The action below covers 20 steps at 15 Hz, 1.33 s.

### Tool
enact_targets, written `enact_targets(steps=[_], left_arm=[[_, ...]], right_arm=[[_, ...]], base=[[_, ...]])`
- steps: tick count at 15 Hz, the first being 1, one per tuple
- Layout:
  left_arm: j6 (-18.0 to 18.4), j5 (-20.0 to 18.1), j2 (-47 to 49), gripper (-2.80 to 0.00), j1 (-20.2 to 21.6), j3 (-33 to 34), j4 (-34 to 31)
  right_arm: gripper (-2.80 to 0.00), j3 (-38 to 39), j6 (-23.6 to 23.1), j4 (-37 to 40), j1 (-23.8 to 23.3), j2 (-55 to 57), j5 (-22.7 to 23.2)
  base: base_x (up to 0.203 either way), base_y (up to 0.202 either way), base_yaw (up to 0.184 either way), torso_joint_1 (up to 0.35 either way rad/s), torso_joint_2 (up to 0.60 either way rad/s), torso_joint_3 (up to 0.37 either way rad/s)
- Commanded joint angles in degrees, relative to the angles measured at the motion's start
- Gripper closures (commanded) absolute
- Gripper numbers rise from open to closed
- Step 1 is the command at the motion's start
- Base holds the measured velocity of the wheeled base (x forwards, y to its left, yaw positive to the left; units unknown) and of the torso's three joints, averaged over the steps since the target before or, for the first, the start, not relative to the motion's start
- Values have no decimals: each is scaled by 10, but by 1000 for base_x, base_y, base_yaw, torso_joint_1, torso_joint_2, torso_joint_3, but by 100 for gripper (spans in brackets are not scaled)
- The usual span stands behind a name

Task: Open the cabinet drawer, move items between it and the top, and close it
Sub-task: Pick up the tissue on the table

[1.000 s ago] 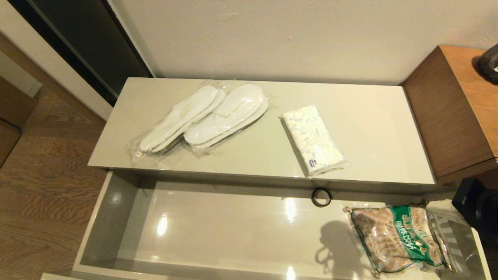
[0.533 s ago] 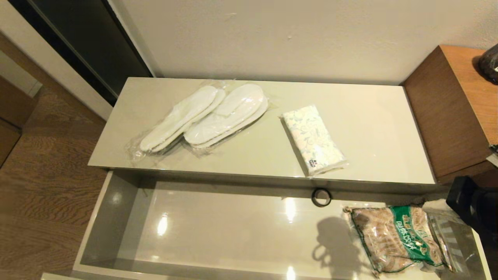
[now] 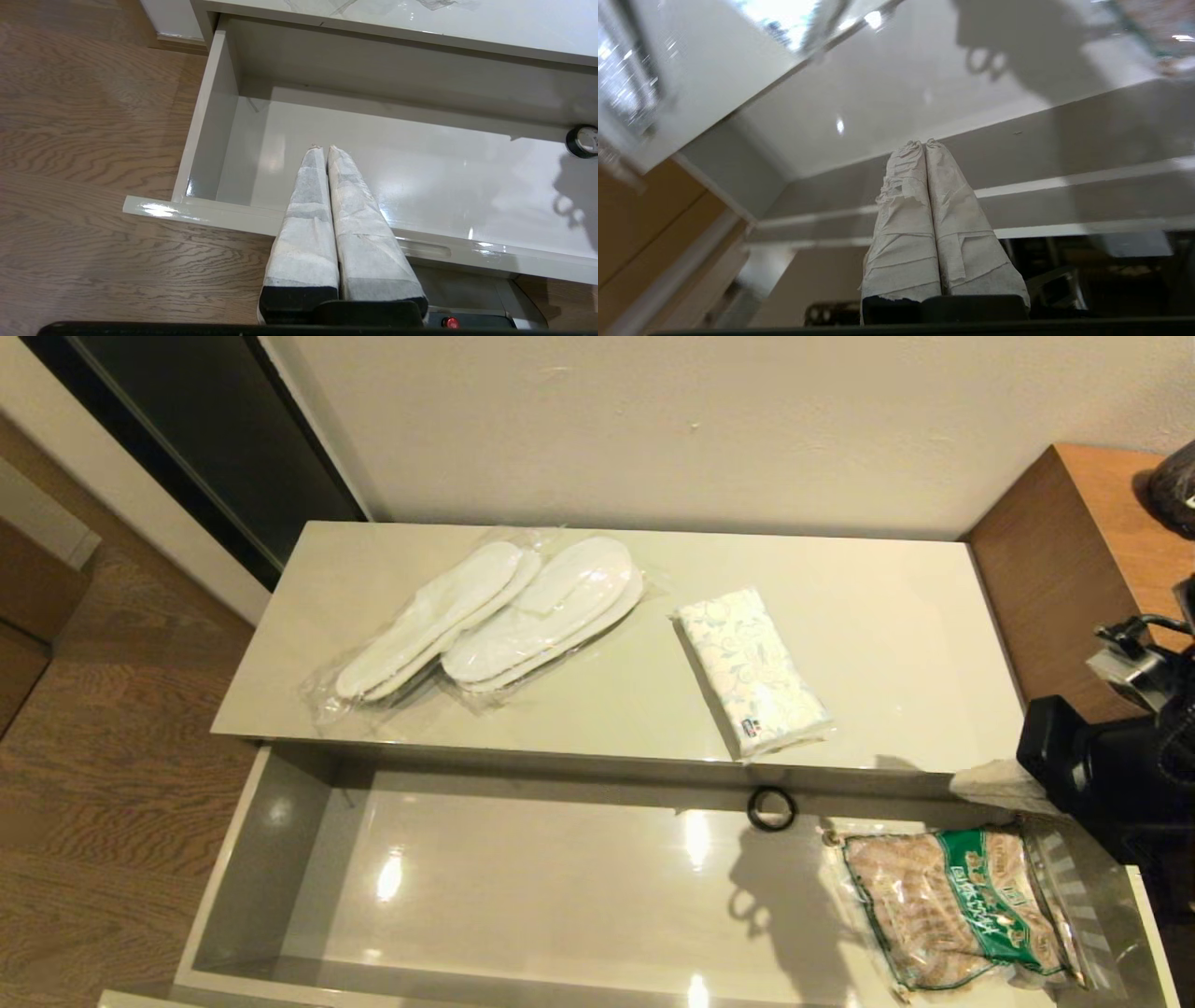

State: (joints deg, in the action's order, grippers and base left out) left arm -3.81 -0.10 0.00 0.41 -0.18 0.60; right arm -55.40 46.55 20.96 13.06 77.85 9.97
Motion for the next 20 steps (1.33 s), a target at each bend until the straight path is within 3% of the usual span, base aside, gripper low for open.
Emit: enact_targets(steps=[1, 9, 10, 11, 20], left_arm=[[-1, 0, 1, 0, 0, 0, 0], [-1, 0, 1, 0, 0, 0, 0], [-1, 0, 1, 0, 0, 0, 0], [-1, 0, 1, 0, 0, 0, 0], [-1, 0, 1, 0, 0, 0, 0]], right_arm=[[0, -29, -6, -1, 0, 46, 24], [0, -125, -22, -35, 0, 173, 28], [-175, -124, -22, -42, 0, 177, 29], [-280, -122, -21, -58, 0, 181, 31], [-280, -128, -25, -129, -1, 236, 32]], base=[[0, 0, 0, 0, 0, 0], [0, 0, 0, 0, 0, 0], [0, 0, 0, 0, 0, 0], [0, 0, 0, 0, 0, 0], [0, 0, 0, 0, 0, 0]])
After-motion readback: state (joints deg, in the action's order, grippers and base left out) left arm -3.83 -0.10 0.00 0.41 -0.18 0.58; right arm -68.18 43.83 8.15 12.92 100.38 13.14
